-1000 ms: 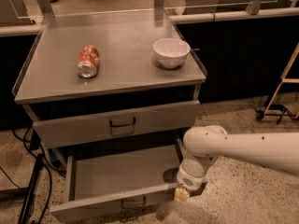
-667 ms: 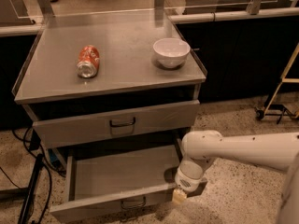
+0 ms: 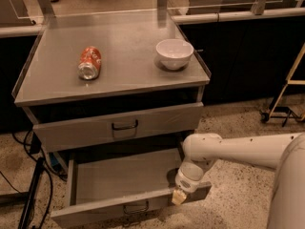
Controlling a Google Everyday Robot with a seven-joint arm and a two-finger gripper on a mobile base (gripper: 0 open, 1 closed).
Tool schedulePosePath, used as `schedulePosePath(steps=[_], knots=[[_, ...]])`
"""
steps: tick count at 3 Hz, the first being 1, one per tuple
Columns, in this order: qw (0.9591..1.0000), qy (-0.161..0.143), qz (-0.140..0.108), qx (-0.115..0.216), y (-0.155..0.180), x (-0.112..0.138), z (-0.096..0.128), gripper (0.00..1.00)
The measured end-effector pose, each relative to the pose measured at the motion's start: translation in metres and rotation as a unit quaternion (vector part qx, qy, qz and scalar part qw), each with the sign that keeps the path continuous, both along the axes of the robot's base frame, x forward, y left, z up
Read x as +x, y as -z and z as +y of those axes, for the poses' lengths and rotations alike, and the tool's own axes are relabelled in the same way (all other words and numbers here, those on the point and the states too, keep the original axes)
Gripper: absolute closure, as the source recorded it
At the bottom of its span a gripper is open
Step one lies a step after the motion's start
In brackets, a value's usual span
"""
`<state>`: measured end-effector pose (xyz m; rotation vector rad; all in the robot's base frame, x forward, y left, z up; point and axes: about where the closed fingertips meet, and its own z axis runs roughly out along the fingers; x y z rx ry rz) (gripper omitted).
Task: Close middle drawer
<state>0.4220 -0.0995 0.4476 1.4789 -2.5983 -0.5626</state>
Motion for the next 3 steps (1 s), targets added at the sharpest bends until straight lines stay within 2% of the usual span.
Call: schedulePosePath(steps=[1,3], knots=[[1.0,-0.002,-0.007,0.005,0.003,0.009,0.006,1.0],[0.9996,0.008,0.021,0.013,0.027,-0.003,0.01,1.0]])
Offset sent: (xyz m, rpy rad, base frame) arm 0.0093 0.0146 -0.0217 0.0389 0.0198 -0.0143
